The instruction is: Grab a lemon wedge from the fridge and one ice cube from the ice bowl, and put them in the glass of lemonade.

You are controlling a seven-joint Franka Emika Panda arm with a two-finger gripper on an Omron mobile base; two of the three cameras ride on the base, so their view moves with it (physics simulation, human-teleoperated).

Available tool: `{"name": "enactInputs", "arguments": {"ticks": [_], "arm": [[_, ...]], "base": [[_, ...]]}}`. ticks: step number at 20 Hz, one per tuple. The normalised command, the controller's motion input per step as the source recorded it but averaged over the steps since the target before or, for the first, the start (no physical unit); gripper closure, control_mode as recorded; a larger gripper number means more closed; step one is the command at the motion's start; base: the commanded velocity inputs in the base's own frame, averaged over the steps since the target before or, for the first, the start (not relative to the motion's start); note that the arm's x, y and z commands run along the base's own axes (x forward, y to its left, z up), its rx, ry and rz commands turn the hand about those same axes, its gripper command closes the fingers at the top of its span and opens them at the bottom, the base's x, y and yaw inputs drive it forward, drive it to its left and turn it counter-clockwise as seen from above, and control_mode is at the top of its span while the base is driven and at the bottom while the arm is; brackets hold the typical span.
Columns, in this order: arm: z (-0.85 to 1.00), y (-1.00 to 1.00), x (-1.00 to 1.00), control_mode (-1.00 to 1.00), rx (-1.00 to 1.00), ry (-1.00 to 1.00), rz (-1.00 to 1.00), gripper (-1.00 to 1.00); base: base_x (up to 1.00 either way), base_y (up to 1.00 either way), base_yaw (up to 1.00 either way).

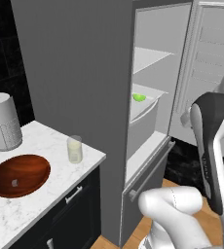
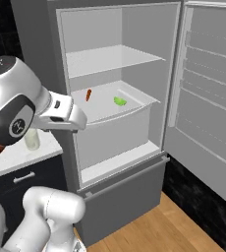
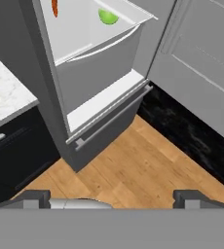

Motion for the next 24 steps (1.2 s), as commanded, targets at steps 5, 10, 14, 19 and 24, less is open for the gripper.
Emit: {"name": "enactInputs", "arguments": {"ticks": [5, 10, 14, 19, 24], "arm": [[0.0, 0.0, 0.02, -1.0, 0.0, 0.0, -0.01, -1.0], [0.0, -0.04, 0.03, 1.0, 0.0, 0.0, 0.01, -1.0], [0.0, 0.0, 0.0, 1.0, 0.0, 0.0, 0.0, -1.0], [0.0, 0.0, 0.0, 1.0, 0.0, 0.0, 0.0, -1.0], [0.0, 0.0, 0.0, 1.0, 0.0, 0.0, 0.0, -1.0]], "base": [[0.0, 0.0, 0.0], [0.1, -0.17, 0.11], [0.08, -0.85, 0.67], [0.0, -0.95, 0.69], [0.01, -0.93, 0.56]]}}
